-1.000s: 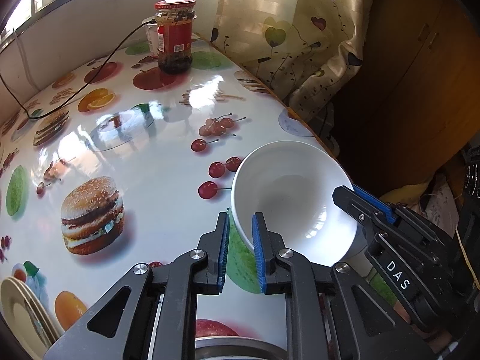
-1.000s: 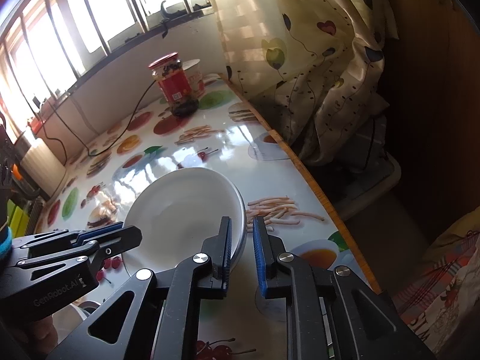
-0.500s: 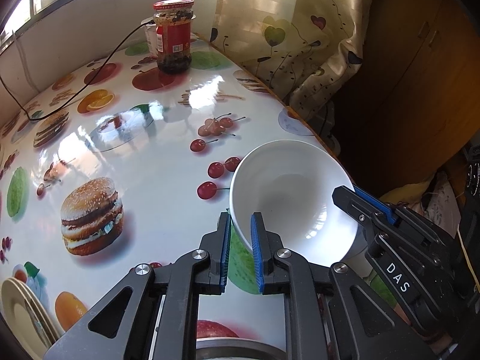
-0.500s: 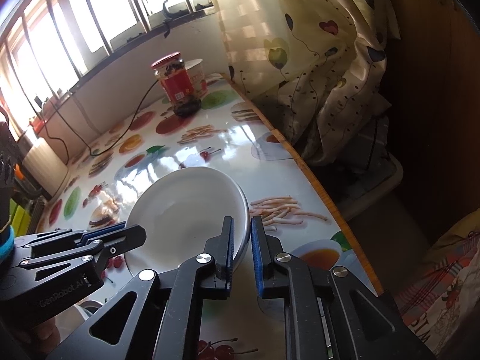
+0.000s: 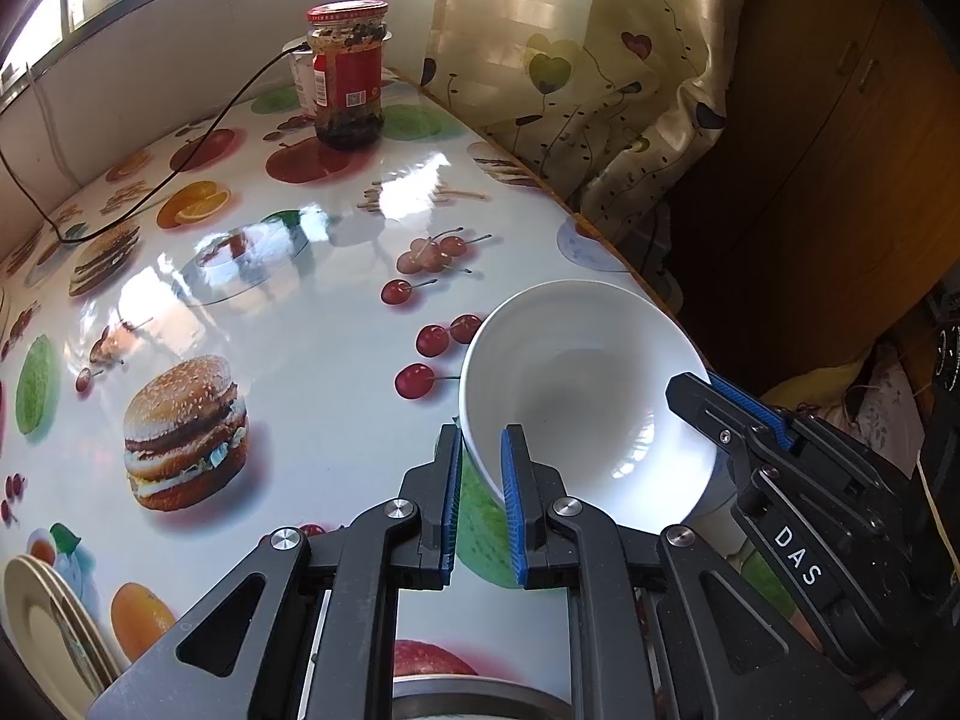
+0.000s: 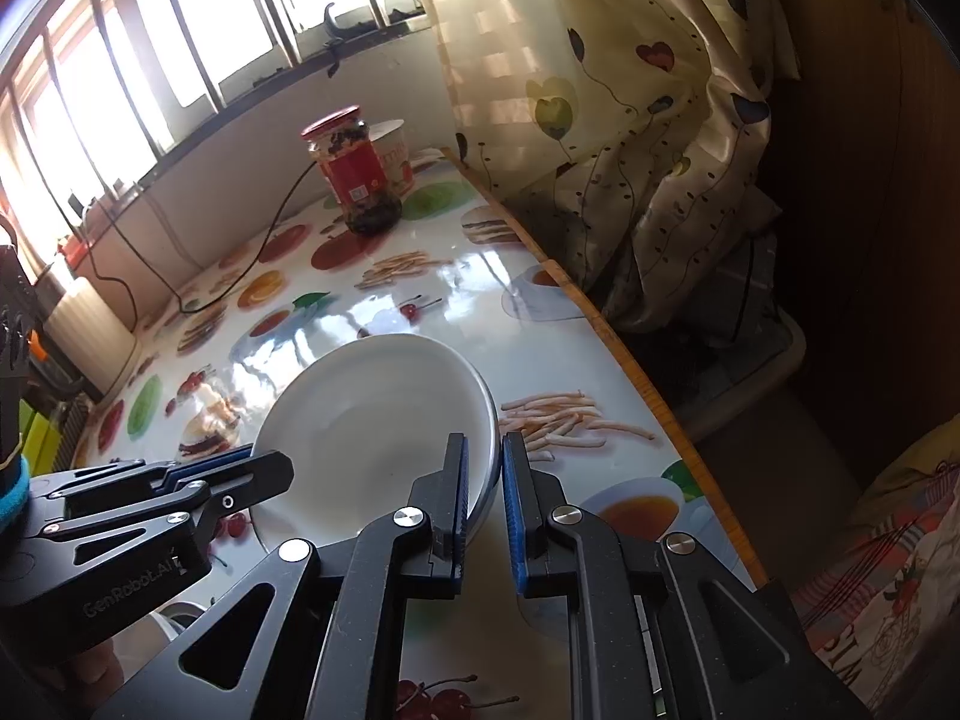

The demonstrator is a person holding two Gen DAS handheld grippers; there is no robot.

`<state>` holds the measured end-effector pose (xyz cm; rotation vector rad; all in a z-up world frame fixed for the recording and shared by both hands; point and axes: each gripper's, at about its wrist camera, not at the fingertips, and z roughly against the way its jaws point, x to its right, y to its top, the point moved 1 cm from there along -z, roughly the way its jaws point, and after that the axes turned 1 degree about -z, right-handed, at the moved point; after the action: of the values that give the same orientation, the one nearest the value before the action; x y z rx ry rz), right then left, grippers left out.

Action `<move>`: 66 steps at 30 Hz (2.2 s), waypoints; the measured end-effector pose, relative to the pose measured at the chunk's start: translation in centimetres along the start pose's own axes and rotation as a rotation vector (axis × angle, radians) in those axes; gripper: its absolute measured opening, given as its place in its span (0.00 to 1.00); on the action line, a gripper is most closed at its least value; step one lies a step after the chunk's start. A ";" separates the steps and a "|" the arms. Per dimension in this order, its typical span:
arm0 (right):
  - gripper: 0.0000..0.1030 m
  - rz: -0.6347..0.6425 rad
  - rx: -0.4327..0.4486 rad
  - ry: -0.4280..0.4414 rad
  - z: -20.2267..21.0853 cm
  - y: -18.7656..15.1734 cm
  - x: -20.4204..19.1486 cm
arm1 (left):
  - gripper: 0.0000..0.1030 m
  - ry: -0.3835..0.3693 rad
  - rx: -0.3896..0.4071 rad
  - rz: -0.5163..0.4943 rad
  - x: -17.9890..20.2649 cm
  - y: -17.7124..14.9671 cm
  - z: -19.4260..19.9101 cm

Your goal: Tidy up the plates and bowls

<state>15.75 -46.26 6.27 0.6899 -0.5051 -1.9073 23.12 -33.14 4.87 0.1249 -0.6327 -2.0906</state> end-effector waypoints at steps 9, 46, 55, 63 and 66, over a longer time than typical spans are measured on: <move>0.11 0.000 0.005 0.000 0.0 0.1 -0.1 | 0.13 0.005 0.014 -0.009 0.1 0.1 0.3; 0.11 0.021 0.099 0.036 8.2 -2.3 -2.8 | 0.13 -0.025 0.123 0.026 0.4 -3.7 7.7; 0.11 0.041 0.114 0.042 10.1 -3.3 -3.9 | 0.13 -0.029 0.137 0.046 0.0 -5.3 9.2; 0.11 0.060 0.128 0.051 11.6 -4.2 -4.8 | 0.13 -0.031 0.161 0.054 -0.3 -6.6 10.9; 0.11 0.072 0.134 0.056 12.3 -4.6 -5.3 | 0.13 -0.032 0.169 0.061 -0.5 -7.2 11.5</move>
<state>6.34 -39.06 13.91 0.7995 -0.6182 -1.7937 14.28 -25.00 11.20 0.1659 -0.8232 -1.9821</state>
